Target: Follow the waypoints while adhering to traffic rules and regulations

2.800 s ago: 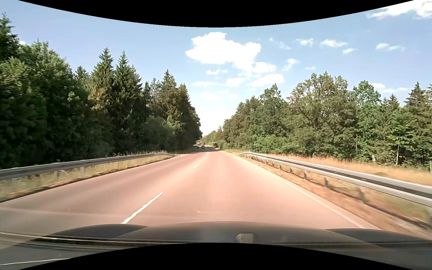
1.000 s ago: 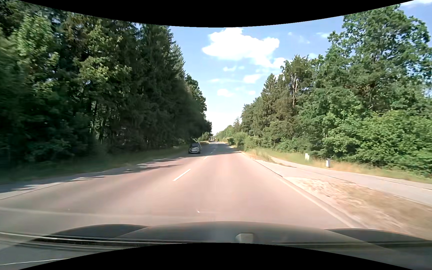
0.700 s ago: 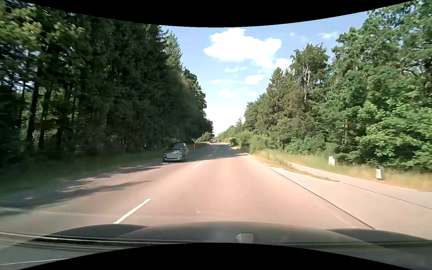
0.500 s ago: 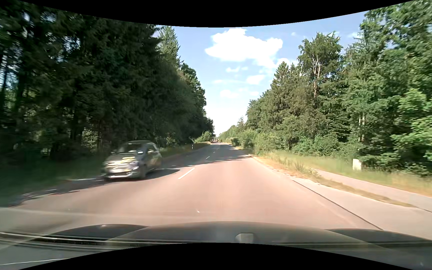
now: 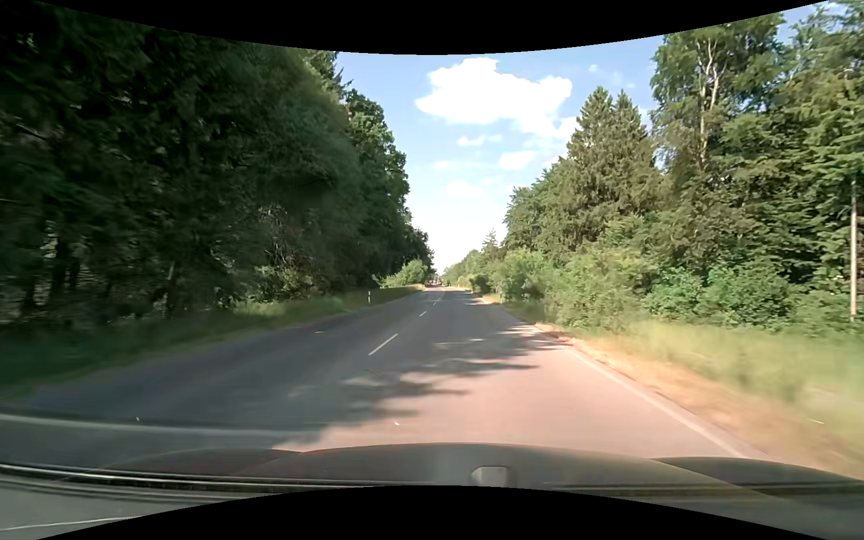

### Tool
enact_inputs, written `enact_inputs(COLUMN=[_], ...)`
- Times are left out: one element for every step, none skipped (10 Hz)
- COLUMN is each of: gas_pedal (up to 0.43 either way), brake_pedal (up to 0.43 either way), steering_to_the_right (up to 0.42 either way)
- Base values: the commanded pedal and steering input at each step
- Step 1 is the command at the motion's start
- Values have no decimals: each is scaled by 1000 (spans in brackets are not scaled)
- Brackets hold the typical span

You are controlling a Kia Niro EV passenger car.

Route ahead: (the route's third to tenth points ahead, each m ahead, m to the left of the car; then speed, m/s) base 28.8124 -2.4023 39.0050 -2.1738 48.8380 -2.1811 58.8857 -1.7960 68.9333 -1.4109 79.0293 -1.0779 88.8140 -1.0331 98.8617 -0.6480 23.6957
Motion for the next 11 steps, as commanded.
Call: enact_inputs(gas_pedal=[157,150,150,150,150,150,150,150,150,150,150], brake_pedal=[6,6,6,6,6,6,6,6,6,6,6], steering_to_the_right=[-8,-6,-4,-4,-1,0,3,8,9,9,8])
